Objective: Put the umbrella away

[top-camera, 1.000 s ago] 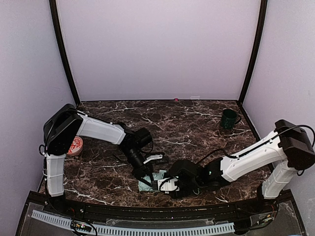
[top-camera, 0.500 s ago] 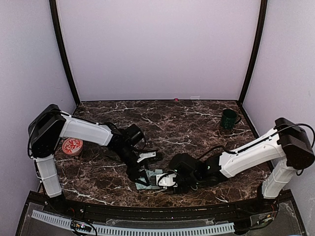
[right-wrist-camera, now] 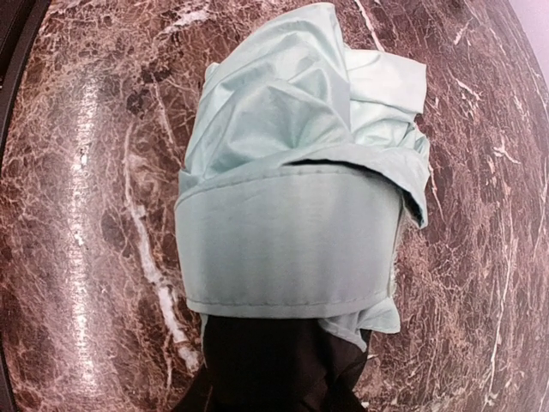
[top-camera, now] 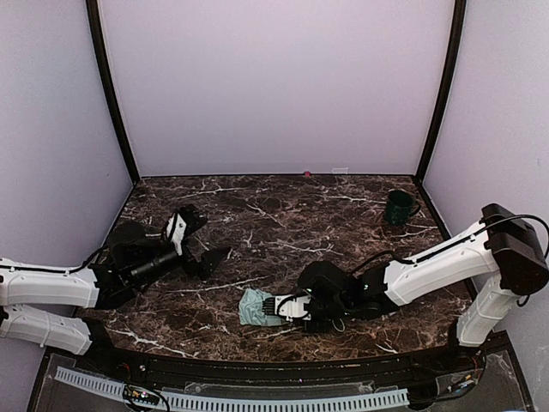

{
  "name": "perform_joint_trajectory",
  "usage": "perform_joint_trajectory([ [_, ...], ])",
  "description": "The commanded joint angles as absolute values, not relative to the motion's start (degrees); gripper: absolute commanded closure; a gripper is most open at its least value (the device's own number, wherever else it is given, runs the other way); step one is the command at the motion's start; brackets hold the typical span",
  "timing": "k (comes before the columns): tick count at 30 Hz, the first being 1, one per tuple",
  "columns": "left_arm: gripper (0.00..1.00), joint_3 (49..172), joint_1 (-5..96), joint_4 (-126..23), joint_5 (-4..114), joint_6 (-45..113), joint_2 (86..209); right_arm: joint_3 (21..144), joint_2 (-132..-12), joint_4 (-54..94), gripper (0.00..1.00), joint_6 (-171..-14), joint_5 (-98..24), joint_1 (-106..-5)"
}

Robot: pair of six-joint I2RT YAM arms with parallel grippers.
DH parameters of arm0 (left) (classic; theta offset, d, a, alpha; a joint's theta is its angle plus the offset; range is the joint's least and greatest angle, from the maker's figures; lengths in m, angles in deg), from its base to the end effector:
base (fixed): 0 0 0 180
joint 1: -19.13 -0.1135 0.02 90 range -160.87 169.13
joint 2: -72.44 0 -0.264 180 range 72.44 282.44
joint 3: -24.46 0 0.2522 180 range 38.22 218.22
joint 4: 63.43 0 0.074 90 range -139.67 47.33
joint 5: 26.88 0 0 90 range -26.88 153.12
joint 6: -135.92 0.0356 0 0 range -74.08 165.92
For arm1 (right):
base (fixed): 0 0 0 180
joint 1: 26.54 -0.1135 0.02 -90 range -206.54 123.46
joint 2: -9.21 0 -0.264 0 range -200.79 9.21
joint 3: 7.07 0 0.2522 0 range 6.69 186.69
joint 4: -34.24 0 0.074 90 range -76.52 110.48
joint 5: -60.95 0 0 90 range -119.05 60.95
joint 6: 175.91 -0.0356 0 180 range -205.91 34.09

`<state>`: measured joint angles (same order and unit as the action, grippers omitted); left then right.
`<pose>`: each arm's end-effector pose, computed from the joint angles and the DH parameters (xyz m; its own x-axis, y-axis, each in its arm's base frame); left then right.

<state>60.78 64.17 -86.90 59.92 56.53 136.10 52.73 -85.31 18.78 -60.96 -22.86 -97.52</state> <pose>0.1655 -0.1685 0.2269 0.0905 0.1696 -0.9814 0.7419 0.6459 0.1800 0.1073 0.2995 0.1490 0.1600 -0.8226 -0.5457 -0.9374 0.0466 -0.3452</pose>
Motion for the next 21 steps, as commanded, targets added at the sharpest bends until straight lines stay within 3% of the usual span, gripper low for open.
perform_joint_trajectory([
  [1,0.10,62.8,64.5,-92.4,50.6,57.5,133.4,50.4,-85.5,13.8,1.00,-61.0,-25.9,-96.7],
  [4,0.14,68.3,64.8,-69.2,41.8,65.5,137.0,49.8,-85.2,15.3,1.00,-60.4,-25.7,-96.4],
  [6,0.10,66.5,65.1,-65.8,35.4,72.2,139.0,49.5,-85.1,16.3,1.00,-59.7,-24.8,-96.4],
  [7,0.03,66.0,65.6,-64.8,33.4,74.8,140.0,49.5,-85.2,16.4,1.00,-59.3,-24.6,-96.4],
  [11,0.01,64.4,69.1,-68.1,33.1,79.7,143.5,50.6,-85.6,15.5,1.00,-57.6,-24.7,-96.4],
  [14,0.01,67.5,72.1,-66.3,34.7,82.1,148.3,51.0,-85.9,15.0,1.00,-57.0,-24.4,-96.5],
  [21,0.01,71.2,76.3,-70.8,52.0,83.2,160.3,51.9,-86.1,15.3,1.00,-57.8,-24.4,-96.4],
])
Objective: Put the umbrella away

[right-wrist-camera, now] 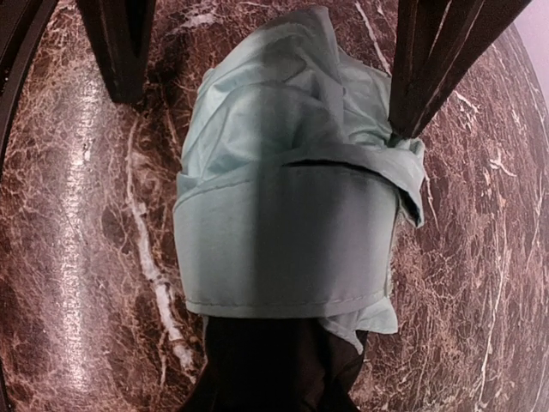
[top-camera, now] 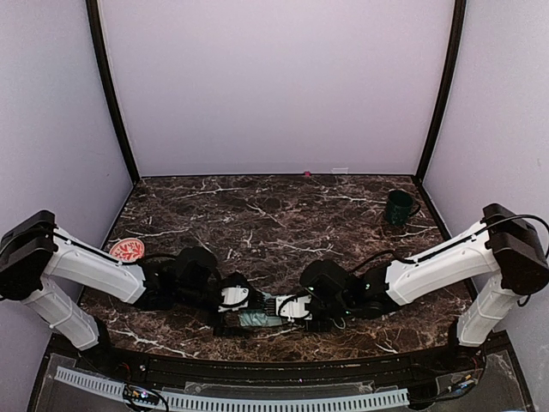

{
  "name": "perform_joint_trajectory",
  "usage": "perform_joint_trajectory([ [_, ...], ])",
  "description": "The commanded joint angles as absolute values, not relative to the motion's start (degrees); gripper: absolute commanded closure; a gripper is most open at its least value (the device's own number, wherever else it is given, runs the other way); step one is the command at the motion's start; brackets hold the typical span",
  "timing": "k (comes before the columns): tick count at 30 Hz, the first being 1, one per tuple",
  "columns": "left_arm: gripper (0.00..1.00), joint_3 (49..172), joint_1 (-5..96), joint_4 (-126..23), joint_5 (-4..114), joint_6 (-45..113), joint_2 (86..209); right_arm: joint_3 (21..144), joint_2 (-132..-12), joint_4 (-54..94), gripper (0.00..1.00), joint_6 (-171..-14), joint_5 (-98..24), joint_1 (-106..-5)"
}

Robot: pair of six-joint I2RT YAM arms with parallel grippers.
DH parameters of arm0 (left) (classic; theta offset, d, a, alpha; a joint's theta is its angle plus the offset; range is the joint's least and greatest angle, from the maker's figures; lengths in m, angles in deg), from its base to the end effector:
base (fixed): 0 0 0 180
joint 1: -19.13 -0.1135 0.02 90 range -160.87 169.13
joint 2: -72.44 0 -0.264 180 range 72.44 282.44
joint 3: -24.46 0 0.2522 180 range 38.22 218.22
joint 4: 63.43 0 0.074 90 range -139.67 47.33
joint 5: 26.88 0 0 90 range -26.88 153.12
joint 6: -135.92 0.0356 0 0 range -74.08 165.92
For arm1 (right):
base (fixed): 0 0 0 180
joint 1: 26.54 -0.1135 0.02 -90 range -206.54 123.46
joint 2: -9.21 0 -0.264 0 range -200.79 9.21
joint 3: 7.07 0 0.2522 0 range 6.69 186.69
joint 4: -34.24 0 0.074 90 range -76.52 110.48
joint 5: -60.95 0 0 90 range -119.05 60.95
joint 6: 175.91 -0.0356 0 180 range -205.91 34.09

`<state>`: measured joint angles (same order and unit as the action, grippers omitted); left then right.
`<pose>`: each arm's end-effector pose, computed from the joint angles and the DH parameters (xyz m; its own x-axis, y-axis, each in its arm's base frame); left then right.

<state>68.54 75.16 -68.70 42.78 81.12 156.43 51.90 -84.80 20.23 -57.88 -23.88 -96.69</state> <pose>0.1429 -0.2343 0.1532 0.2808 0.5505 -0.7862 0.9491 -0.0374 0.3128 0.1106 0.2968 0.1494 0.2044 -0.8121 -0.5465 -0.9297 0.0137 -0.3681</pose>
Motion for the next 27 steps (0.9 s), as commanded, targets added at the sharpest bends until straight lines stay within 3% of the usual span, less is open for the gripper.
perform_joint_trajectory([
  [1,0.01,72.0,76.6,-70.7,53.6,83.2,161.8,52.0,-86.1,15.6,1.00,-58.0,-24.3,-96.4],
  [7,0.01,71.1,78.7,-80.2,66.1,84.9,169.8,51.8,-85.4,18.1,1.00,-58.2,-24.6,-96.4],
  [16,0.04,66.2,79.2,-88.5,63.9,81.8,171.5,45.9,-76.6,27.4,1.00,-60.5,-29.2,-93.4],
  [22,0.01,64.7,78.7,-95.8,48.8,73.8,168.7,42.3,-74.0,28.7,1.00,-60.7,-31.2,-91.3],
  [27,0.01,63.9,78.8,-109.6,52.8,66.8,172.2,42.0,-74.5,29.2,1.00,-60.5,-31.4,-91.2],
])
